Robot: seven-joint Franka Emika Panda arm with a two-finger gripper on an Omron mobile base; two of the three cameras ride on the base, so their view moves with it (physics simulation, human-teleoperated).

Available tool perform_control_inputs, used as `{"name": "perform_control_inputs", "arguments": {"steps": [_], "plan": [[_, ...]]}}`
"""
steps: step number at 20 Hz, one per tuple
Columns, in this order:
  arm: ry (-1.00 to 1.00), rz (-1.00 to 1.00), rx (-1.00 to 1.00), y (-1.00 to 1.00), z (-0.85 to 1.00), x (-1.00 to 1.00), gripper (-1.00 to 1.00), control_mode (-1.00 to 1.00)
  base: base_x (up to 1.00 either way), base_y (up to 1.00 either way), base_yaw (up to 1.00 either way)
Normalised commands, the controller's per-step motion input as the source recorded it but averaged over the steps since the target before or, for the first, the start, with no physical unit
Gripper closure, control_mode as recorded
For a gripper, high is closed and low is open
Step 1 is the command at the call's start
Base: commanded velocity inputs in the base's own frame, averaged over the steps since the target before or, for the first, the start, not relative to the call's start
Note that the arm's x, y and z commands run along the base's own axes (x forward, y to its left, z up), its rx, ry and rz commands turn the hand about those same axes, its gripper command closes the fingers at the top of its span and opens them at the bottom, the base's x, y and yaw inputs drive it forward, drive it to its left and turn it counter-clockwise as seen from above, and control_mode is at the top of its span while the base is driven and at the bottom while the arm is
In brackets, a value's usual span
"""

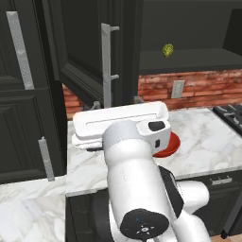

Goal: Open the cabinet. Pick the apple and tangerine from the cabinet and place them into the bowl. Then close the cabinet.

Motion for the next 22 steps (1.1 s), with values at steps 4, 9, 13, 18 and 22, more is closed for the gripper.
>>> {"name": "perform_control_inputs", "arguments": {"steps": [4, 9, 13, 18, 22], "plan": [[0.0, -0.32, 0.05, 0.34, -0.25, 1.0, -1.0, -1.0, 0.0, 0.0, 0.0], [0.0, -0.3, 0.0, 0.1, -0.26, 1.0, -1.0, -1.0, 0.0, 0.0, 0.0], [0.0, -0.16, 0.03, -0.2, -0.37, 1.0, -1.0, -1.0, 0.0, 0.0, 0.0], [0.0, -0.02, 0.09, -0.68, -0.48, 1.0, -1.0, -1.0, 0.0, 0.0, 0.0], [0.0, 0.0, 0.11, -0.84, -0.61, 1.0, -1.0, -1.0, 0.0, 0.0, 0.0]]}}
